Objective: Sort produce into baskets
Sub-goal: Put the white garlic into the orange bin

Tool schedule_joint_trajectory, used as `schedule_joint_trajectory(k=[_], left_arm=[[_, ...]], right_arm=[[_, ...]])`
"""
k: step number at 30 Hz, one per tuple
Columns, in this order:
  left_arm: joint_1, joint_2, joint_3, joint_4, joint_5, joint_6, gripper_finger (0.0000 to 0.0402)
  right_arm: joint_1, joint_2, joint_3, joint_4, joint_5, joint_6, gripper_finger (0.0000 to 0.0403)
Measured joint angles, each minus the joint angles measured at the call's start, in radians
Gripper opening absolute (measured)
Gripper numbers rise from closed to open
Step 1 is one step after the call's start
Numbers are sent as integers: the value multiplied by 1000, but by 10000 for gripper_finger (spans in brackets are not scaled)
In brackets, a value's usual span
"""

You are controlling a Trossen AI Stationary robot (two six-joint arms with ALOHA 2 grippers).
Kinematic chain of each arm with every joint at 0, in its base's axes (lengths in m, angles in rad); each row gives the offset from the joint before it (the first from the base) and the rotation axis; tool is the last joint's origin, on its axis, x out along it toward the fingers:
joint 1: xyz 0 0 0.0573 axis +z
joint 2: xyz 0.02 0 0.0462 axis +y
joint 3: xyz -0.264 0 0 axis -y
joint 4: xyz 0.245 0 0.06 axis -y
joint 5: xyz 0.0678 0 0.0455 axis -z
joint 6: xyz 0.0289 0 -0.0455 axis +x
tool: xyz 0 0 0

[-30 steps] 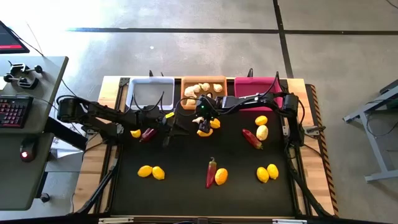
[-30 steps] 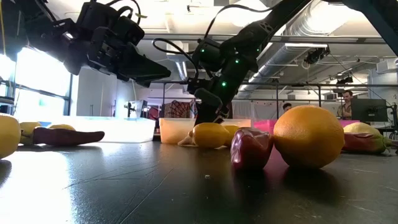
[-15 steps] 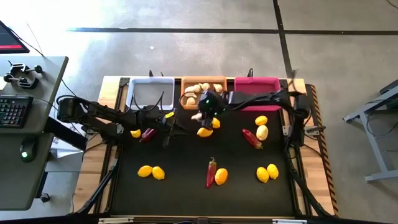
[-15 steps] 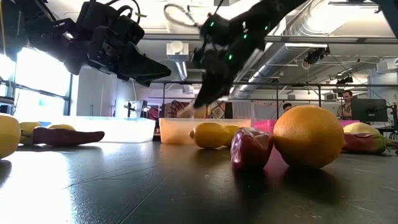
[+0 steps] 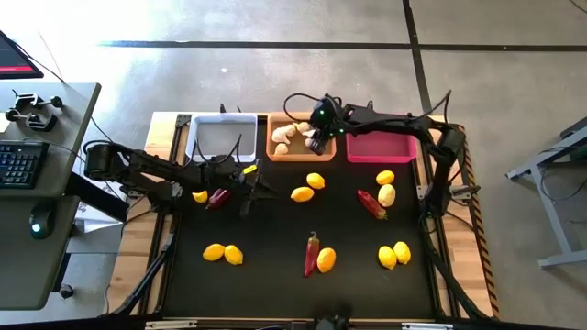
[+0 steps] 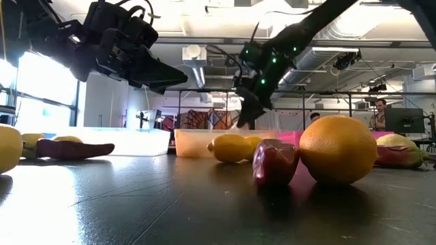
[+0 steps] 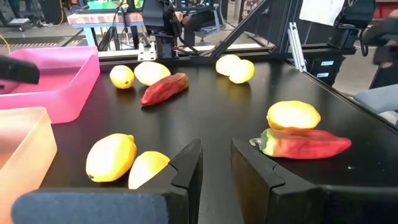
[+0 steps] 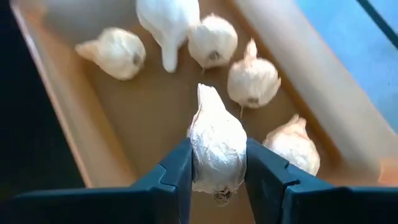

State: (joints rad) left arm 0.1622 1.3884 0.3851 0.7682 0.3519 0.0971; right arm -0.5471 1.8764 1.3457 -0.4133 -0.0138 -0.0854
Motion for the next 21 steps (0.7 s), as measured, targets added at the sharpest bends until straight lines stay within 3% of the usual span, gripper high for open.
schedule_joint_trajectory(k=[13, 21], left_arm=[[0, 0, 0, 0, 0, 0, 68], [0, 0, 0, -1, 0, -7, 68]], right_arm=[[-28, 48, 0, -8, 11, -25, 105], [-31, 66, 0, -37, 21, -47, 131]])
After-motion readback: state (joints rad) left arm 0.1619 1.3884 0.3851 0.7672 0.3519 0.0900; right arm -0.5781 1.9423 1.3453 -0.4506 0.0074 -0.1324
